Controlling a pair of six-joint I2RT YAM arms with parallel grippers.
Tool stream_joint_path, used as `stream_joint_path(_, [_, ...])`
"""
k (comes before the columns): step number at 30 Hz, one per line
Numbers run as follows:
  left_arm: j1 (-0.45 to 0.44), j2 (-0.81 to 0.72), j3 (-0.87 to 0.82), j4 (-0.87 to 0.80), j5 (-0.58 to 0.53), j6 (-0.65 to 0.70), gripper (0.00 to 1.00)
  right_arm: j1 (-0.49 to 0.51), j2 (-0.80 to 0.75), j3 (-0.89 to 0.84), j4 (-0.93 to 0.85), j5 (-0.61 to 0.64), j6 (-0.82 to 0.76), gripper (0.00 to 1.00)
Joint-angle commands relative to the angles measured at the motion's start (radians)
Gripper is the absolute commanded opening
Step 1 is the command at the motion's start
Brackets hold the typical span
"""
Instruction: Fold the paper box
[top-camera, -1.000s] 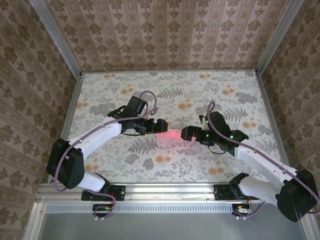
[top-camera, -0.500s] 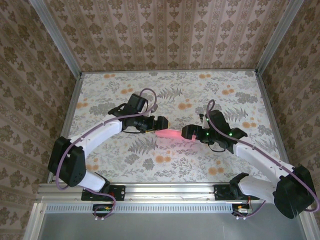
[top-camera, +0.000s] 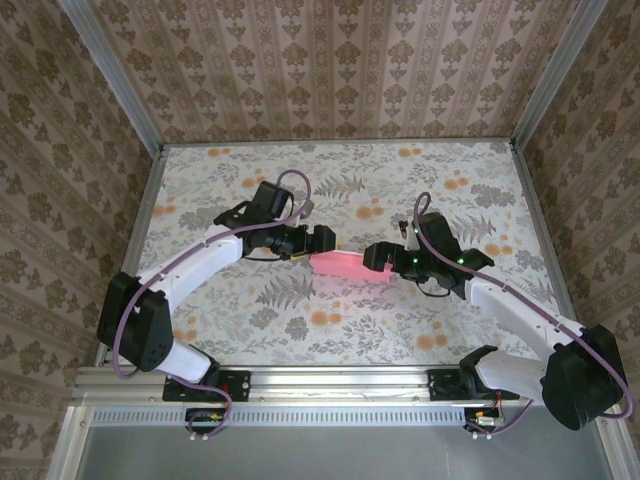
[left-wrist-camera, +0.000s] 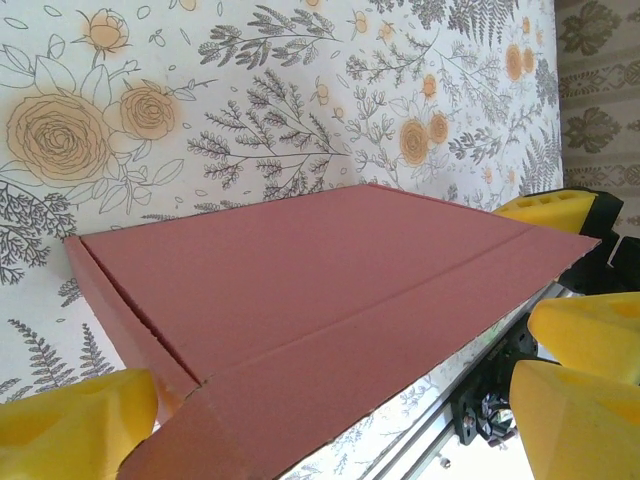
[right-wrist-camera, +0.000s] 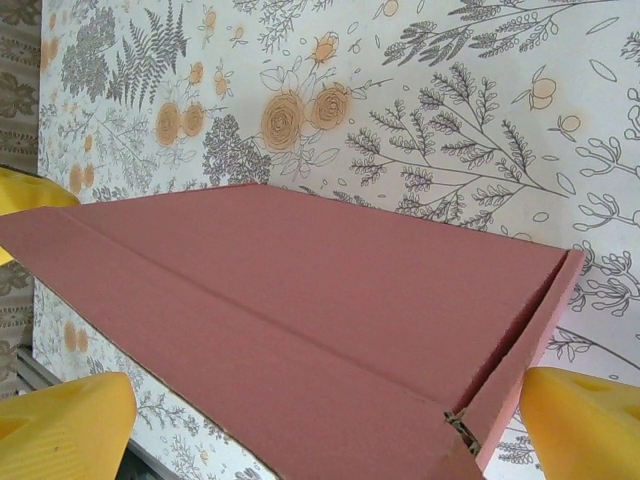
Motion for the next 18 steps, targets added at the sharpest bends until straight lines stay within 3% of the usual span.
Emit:
stream_joint_path(1, [0.009, 0.017, 0.043, -0.028, 0.009, -0.002, 0.92, -0.015, 0.018, 0.039, 0.022, -0.027, -0.025, 1.0])
stream_joint_path(11, [0.028, 0.028, 0.054, -0.036, 0.0, 0.022, 0.94, -0.036, 0.049, 0.055, 0.012, -0.026, -0.05, 1.0])
stream_joint_path(18, [0.041, -0.027, 0.038, -0.02, -0.04, 0.116, 0.95, -0.043, 0.038, 0.08, -0.037, -0.016, -0.105, 1.0])
